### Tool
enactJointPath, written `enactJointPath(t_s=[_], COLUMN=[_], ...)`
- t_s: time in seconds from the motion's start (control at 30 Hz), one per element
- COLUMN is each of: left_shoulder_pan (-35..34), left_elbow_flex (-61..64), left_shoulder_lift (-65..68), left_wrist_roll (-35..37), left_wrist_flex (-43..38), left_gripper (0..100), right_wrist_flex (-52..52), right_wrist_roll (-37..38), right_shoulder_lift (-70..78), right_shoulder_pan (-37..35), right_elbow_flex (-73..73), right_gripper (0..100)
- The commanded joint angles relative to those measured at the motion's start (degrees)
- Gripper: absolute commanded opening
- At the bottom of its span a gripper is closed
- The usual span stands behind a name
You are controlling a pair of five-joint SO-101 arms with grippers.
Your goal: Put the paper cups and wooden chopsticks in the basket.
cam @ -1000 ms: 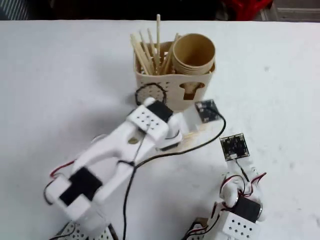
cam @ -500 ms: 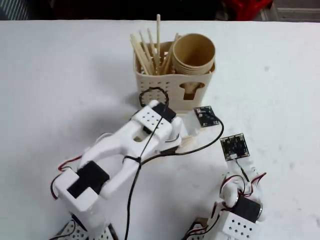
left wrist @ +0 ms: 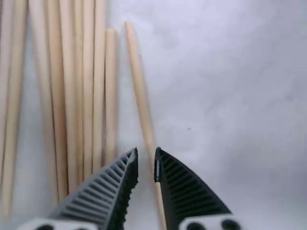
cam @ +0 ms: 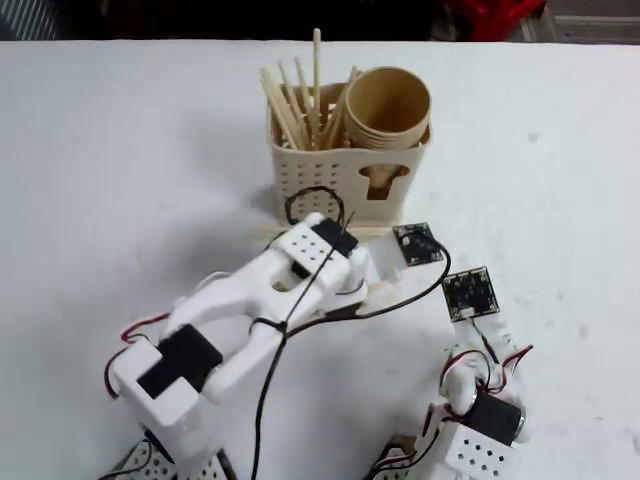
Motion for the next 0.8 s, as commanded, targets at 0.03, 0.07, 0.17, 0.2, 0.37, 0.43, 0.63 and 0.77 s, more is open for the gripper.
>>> enactJointPath(t_s=[0.03, 0.07, 0.17, 0.2, 0.37, 0.43, 0.63, 0.77], left_shoulder_pan=[1.1, 1.1, 0.92, 0.92, 1.63, 1.63, 1.36, 1.36], left_elbow_flex=[0.18, 0.18, -0.44, -0.44, -2.64, -2.9, -6.42, -8.97], left_shoulder_lift=[-0.31, -0.22, 1.54, 2.15, 4.97, 6.11, 9.36, 11.56], left_wrist_roll=[0.53, 0.53, 0.53, 0.53, 0.79, 0.79, 0.88, 0.79], left_wrist_flex=[-1.49, -1.85, -1.76, -2.02, -1.14, -1.49, 0.44, 2.46], left_gripper=[9, 9, 9, 8, 8, 8, 8, 2], right_wrist_flex=[-0.48, -0.48, -0.48, -0.48, -0.48, -0.48, -0.48, -0.48], right_wrist_roll=[0.35, 0.35, 0.35, 0.35, 0.35, 0.35, 0.35, 0.35], right_shoulder_lift=[-0.31, -0.31, -0.31, -0.31, -0.31, -0.31, -0.31, -0.31], right_shoulder_pan=[0.22, 0.22, 0.22, 0.22, 0.22, 0.22, 0.22, 0.22], right_elbow_flex=[0.44, 0.44, 0.44, 0.44, 0.44, 0.44, 0.44, 0.44], right_gripper=[1.8, 1.8, 1.8, 1.8, 1.8, 1.8, 1.8, 1.8])
